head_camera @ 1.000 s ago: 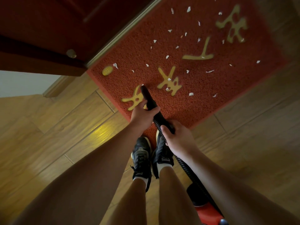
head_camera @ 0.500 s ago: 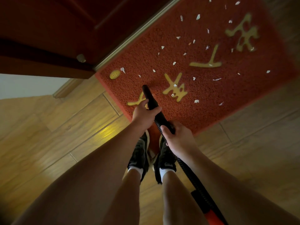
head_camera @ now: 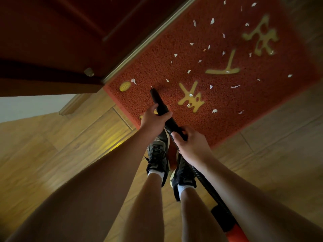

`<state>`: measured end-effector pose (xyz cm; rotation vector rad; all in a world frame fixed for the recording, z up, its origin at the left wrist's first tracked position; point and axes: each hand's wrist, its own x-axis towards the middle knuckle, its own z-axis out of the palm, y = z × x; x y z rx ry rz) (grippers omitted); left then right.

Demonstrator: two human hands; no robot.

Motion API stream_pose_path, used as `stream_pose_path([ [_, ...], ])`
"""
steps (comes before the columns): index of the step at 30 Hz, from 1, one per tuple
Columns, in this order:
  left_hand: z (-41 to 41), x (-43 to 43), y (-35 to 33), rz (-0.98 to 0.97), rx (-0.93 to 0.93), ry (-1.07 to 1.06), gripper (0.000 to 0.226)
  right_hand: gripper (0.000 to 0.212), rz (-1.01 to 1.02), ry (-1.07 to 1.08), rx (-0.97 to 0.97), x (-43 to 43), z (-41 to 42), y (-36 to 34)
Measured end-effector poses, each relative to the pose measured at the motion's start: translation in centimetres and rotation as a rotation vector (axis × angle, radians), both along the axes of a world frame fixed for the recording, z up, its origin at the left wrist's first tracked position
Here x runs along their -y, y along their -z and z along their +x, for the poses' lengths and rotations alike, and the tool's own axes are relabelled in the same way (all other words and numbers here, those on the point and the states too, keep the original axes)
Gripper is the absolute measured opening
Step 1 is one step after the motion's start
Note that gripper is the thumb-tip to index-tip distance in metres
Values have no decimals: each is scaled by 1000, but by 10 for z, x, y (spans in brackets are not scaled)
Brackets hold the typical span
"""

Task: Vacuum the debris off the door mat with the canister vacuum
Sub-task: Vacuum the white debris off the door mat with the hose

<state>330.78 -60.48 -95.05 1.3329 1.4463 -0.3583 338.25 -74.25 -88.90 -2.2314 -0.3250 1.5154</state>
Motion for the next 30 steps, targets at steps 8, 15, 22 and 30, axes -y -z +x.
stream_pose_path([
  [8,-3,-18,1,-12,10,-1,67,29,20,17,-4,-17,-5,5],
  [15,-14,-35,-4,-14,-16,-39,88,31,18,-20,14,-37,-16,4],
  [22,-31,-52,1,0,-30,-61,109,26,56,-44,19,-55,-27,4],
  [30,-38,-62,4,21,-36,-79,81,28,68,-32,23,-64,-35,9],
])
